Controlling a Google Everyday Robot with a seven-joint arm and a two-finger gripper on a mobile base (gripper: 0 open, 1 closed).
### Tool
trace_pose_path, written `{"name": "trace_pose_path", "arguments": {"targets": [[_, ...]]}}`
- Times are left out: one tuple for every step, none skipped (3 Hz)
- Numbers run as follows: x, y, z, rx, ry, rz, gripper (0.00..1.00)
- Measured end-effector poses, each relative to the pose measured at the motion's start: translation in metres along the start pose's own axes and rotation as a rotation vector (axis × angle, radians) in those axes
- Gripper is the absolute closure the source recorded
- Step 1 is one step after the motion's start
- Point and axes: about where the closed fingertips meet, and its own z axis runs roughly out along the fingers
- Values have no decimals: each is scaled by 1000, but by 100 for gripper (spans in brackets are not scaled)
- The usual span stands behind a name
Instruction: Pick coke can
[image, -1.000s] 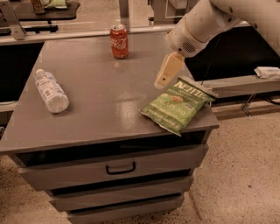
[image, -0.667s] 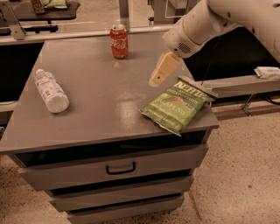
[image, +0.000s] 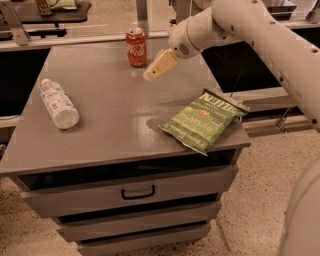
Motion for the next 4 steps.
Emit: {"name": "trace_pose_path", "arguments": {"targets": [[-4, -30, 27, 34, -103, 46, 0], [6, -63, 54, 69, -220, 137, 0], [1, -80, 79, 82, -288, 193, 0], [-18, -84, 101, 80, -314, 217, 0]]}}
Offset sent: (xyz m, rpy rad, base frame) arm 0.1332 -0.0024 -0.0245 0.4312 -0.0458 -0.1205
